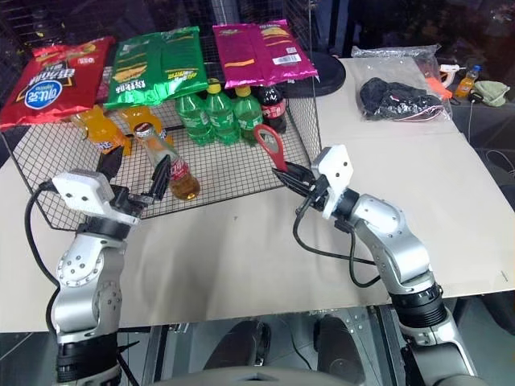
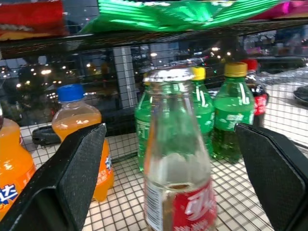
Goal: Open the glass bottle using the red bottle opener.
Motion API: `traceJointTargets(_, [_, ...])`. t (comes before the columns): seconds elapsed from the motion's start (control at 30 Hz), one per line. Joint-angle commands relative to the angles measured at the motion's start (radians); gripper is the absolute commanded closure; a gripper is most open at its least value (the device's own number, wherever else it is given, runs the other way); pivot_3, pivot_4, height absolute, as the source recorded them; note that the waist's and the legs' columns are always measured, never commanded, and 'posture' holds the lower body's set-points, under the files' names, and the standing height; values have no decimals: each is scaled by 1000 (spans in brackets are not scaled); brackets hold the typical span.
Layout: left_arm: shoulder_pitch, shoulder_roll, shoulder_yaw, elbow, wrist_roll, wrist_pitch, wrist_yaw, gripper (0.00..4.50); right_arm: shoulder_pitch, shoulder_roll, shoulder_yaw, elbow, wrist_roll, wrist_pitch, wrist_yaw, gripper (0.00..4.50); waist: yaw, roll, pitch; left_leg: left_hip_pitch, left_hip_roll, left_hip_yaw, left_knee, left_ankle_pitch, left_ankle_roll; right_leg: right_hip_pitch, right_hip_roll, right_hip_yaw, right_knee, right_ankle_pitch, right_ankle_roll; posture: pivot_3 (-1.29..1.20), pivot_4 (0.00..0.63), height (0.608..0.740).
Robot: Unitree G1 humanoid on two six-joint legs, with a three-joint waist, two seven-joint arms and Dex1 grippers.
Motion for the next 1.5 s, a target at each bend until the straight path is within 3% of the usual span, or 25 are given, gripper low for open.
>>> traceJointTargets(0.03, [-41,16,-10,54,-4,-4,-14,81,5,11,5,-24,-13,-29,3,4500,-1,0,0,0,0,0,0,0,0,0,0,0,0,0,0,0,150,740])
traceJointTargets(0.5, [-129,27,-47,175,19,-9,-20,81,24,32,7,-25,-46,-30,-5,4500,-2,0,0,0,0,0,0,0,0,0,0,0,0,0,0,0,150,740])
traceJointTargets(0.67, [-125,29,-54,174,12,49,-15,2194,20,35,9,-20,-49,-29,-3,4500,-2,0,0,0,0,0,0,0,0,0,0,0,0,0,0,0,150,740])
traceJointTargets(0.87, [-112,28,-54,150,2,58,-12,2177,15,37,11,-22,-51,-29,3,4500,-2,0,0,0,0,0,0,0,0,0,0,0,1,0,0,0,150,740])
traceJointTargets(1.23, [-35,27,-78,-100,-212,129,-144,2177,4,33,-34,-5,-105,-115,-33,4500,-1,0,0,-2,0,-1,1,0,0,-2,-1,-1,1,0,0,0,150,740])
traceJointTargets(1.37, [23,74,-165,-202,-252,235,-208,2177,-29,43,-81,53,-141,-175,-88,4500,-4,0,0,-2,0,0,1,0,0,-3,-1,0,1,0,0,0,150,740])
traceJointTargets(1.5, [63,99,-253,-215,-197,244,-251,2177,-43,51,-94,84,-159,-204,-109,4500,-4,0,0,-2,0,0,1,0,0,-3,0,1,2,0,0,0,150,740])
